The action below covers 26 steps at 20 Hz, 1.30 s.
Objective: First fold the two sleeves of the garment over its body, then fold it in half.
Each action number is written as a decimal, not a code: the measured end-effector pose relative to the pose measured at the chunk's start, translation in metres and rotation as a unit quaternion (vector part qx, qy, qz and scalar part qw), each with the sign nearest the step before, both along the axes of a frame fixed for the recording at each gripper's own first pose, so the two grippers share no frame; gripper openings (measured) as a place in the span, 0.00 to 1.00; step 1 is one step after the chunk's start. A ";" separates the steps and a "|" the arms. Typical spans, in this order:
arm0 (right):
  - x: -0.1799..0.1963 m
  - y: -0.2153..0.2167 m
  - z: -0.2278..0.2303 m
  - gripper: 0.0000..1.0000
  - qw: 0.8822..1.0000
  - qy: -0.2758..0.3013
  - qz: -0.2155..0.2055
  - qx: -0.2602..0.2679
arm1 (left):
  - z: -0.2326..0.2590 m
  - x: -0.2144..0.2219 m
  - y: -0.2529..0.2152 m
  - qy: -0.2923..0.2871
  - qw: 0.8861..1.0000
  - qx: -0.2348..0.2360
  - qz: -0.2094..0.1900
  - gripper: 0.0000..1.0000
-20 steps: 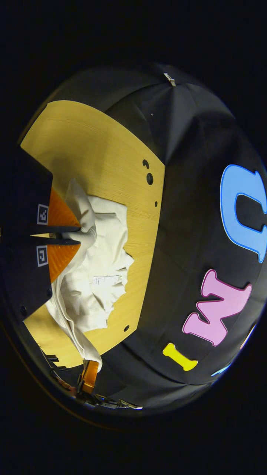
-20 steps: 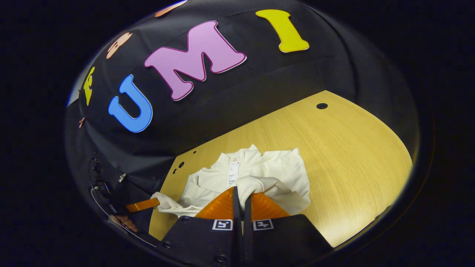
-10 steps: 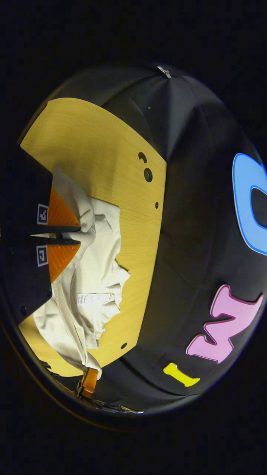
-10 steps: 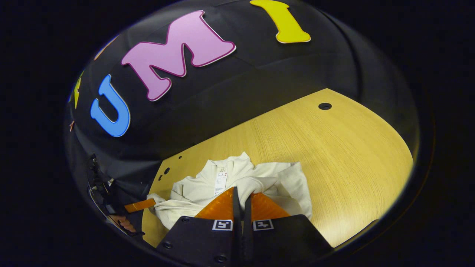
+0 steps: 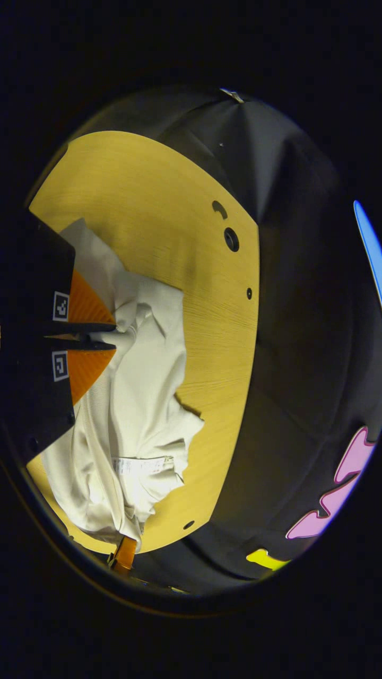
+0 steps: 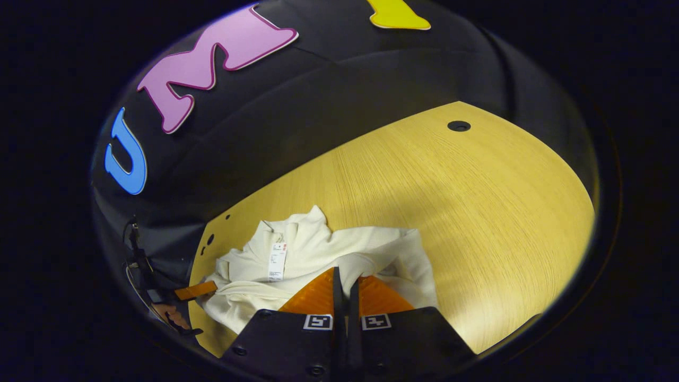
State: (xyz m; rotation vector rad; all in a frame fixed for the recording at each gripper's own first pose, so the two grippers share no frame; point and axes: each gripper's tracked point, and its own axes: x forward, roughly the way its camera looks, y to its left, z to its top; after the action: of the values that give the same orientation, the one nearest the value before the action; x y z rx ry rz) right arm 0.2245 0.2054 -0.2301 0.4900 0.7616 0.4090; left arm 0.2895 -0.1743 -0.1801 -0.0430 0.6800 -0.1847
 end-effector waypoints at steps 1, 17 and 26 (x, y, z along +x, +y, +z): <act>0.001 0.000 -0.007 0.05 1.000 0.005 0.003 -0.004 | -0.001 0.002 0.001 0.000 1.000 -0.006 0.002 0.06; -0.017 0.002 -0.009 0.46 0.999 0.013 0.023 -0.027 | 0.013 -0.014 0.008 -0.036 0.996 0.084 0.009 0.64; -0.066 -0.024 0.045 0.88 0.997 -0.045 0.034 -0.044 | 0.050 -0.082 0.026 -0.086 0.993 0.084 -0.008 0.95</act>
State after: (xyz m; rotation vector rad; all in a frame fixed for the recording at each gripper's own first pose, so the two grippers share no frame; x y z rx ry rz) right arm 0.1587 0.1810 -0.1855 0.3615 0.7074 0.4550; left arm 0.2070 -0.1482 -0.1297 0.1389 0.5218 -0.1443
